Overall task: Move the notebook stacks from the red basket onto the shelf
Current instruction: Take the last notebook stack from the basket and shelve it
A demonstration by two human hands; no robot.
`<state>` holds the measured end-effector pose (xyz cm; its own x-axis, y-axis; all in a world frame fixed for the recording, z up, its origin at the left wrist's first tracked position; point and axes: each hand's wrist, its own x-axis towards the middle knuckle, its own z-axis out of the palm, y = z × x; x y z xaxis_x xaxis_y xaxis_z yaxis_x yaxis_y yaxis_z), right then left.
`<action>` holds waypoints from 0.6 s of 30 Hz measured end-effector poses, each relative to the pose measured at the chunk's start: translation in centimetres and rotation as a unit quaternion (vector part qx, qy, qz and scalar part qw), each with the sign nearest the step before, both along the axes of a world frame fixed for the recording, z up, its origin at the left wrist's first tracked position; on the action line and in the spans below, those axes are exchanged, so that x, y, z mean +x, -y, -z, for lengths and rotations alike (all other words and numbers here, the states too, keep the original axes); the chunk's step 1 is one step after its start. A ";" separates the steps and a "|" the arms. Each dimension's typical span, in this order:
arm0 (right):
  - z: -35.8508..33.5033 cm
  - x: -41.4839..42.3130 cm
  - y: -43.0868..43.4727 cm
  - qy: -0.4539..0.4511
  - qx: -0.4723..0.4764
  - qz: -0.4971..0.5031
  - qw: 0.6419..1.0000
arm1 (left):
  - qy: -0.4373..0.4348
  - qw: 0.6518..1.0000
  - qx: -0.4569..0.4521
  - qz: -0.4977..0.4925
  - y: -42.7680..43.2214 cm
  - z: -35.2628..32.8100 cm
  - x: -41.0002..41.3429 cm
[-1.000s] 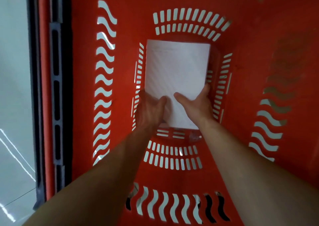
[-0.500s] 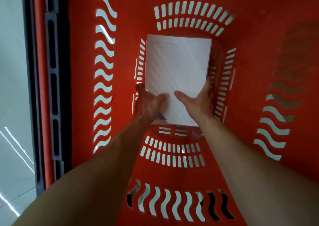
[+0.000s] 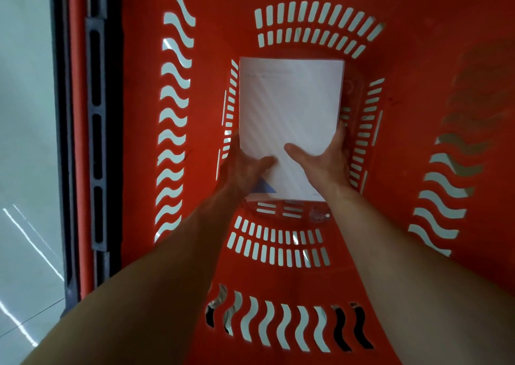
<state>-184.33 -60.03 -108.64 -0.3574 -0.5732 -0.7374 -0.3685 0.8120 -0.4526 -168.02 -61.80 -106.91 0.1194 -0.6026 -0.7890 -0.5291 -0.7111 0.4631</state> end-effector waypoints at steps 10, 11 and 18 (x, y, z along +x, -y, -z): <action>0.6 -0.2 -0.6 -0.017 -0.025 -0.016 0.999 | -0.007 1.000 -0.021 -0.001 -0.5 0.8 -0.1; 0.6 -0.1 -0.7 -0.017 -0.025 -0.015 0.999 | -0.007 1.000 -0.020 -0.007 -0.4 0.7 -0.2; -0.2 0.1 -0.6 0.033 -0.032 0.038 0.998 | -0.084 0.993 0.011 -0.088 -0.1 -2.4 0.2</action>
<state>-184.24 -59.40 -108.45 -0.3534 -0.5928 -0.7237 -0.2749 0.8053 -0.5253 -167.78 -61.73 -104.46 0.0872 -0.5668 -0.8192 -0.3130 -0.7963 0.5176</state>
